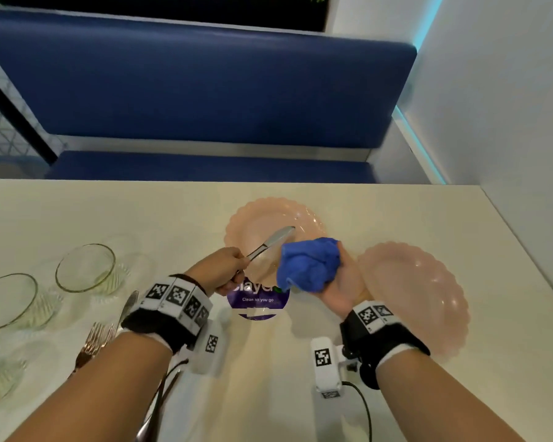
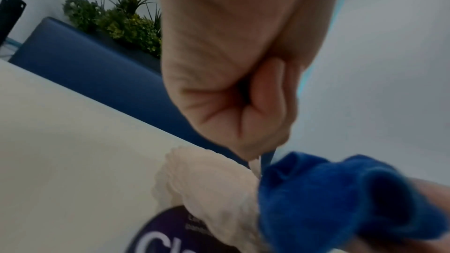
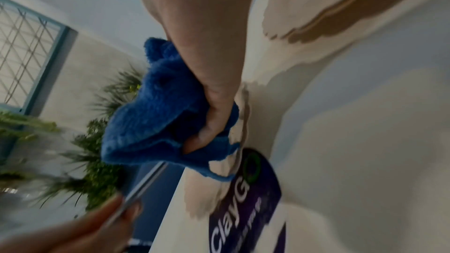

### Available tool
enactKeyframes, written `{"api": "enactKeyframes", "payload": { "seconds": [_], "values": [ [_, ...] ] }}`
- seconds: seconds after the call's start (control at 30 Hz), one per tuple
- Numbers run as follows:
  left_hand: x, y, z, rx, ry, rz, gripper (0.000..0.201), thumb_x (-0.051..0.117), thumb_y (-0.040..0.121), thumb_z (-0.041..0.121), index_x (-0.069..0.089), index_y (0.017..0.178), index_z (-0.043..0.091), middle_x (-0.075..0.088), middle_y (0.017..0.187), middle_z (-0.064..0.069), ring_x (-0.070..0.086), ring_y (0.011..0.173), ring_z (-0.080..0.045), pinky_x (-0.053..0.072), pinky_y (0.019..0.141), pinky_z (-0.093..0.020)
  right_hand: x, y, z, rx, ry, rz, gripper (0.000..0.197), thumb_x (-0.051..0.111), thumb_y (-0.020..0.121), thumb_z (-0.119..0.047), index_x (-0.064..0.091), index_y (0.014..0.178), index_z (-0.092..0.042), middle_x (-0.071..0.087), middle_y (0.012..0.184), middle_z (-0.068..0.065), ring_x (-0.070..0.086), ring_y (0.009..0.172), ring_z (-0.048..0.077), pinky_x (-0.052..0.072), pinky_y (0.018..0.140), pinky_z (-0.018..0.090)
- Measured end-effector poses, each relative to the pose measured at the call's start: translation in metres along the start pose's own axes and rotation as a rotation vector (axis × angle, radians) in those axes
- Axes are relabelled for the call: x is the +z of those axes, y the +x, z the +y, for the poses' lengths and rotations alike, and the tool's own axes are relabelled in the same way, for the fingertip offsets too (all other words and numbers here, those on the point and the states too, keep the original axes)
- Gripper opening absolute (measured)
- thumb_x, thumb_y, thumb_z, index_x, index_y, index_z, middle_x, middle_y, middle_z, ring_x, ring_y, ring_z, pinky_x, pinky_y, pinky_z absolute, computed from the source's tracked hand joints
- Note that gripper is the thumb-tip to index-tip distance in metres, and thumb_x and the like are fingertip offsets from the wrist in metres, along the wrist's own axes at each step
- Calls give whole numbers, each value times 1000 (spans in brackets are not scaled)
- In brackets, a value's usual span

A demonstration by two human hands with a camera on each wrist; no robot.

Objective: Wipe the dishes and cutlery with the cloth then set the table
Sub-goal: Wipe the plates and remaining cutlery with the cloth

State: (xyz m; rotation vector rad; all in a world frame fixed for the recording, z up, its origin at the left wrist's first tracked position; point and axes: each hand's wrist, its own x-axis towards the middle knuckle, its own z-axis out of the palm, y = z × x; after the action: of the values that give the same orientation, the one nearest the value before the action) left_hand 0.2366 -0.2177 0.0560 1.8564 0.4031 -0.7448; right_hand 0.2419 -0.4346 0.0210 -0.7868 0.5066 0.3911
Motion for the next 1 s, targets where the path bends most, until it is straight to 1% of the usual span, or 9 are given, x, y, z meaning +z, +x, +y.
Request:
{"api": "enactKeyframes", "payload": {
  "seconds": [0.07, 0.13, 0.23, 0.33, 0.53, 0.73, 0.83, 0.9, 1.0],
  "values": [
    [12, -7, 2, 12, -92, 25, 23, 37, 100, 14, 40, 77, 12, 35, 56, -3, 24, 30, -6, 17, 34, -11, 12, 4, 16, 26, -96, -52, 49, 30, 99, -39, 65, 83, -9, 62, 65, -1, 61, 65, 12, 51, 63, 29],
    [23, -13, 4, 24, -150, 30, 26, 34, 101, 15, 36, 75, 14, 30, 56, -2, 21, 29, -5, 17, 34, -11, 27, -1, 25, 67, -158, -84, 56, 31, 99, -44, 64, 103, 1, 70, 90, 10, 68, 83, 20, 56, 72, 32],
    [36, -22, 7, 44, -164, 37, 28, 31, 101, 15, 31, 72, 16, 26, 54, 0, 20, 32, -5, 17, 34, -12, 50, -3, 31, 38, -248, -64, 46, 38, 99, -37, 70, 83, -9, 71, 90, 10, 69, 84, 16, 57, 78, 28],
    [42, -31, 9, 143, -61, 84, 31, 33, 100, 15, 30, 69, 15, 31, 55, -1, 27, 41, -13, 21, 40, -21, 67, 4, 28, 29, -424, -22, 30, 48, 97, -33, 62, 87, -9, 65, 88, 11, 63, 84, 19, 50, 90, 37],
    [34, -64, 8, 220, 20, 83, 20, 37, 99, 16, 37, 80, 11, 32, 55, 1, 27, 42, -11, 22, 35, -17, 80, 16, 0, -49, -443, 82, 21, 57, 93, -26, 61, 85, -7, 66, 91, 15, 64, 84, 25, 52, 84, 38],
    [18, -91, -1, 199, -12, 38, 19, 39, 100, 19, 47, 84, 12, 36, 46, 9, 26, 33, -3, 22, 35, -15, 70, 15, -10, -189, -425, 112, 13, 50, 97, -16, 55, 90, -6, 61, 87, 10, 65, 81, 18, 52, 63, 22],
    [6, -96, -5, 198, -18, 21, 22, 41, 99, 18, 47, 78, 12, 34, 42, 11, 23, 36, -5, 18, 37, -18, 50, 10, -18, -307, -414, 357, 17, 46, 99, -18, 56, 94, -6, 60, 89, 7, 60, 80, 16, 45, 53, 22],
    [1, -96, -8, 225, -64, 49, 22, 42, 99, 20, 48, 79, 13, 35, 42, 12, 23, 37, -6, 18, 37, -18, 35, 7, -23, -326, -407, 443, 28, 42, 100, -29, 51, 85, -7, 55, 80, 4, 55, 81, 19, 41, 54, 24],
    [10, -86, -13, 249, -118, 114, 22, 43, 99, 24, 47, 79, 15, 37, 44, 9, 23, 36, -6, 17, 37, -17, 30, -2, -8, -212, -302, 290, 34, 37, 100, -40, 56, 86, -15, 60, 85, 3, 59, 85, 18, 48, 70, 27]
  ]
}}
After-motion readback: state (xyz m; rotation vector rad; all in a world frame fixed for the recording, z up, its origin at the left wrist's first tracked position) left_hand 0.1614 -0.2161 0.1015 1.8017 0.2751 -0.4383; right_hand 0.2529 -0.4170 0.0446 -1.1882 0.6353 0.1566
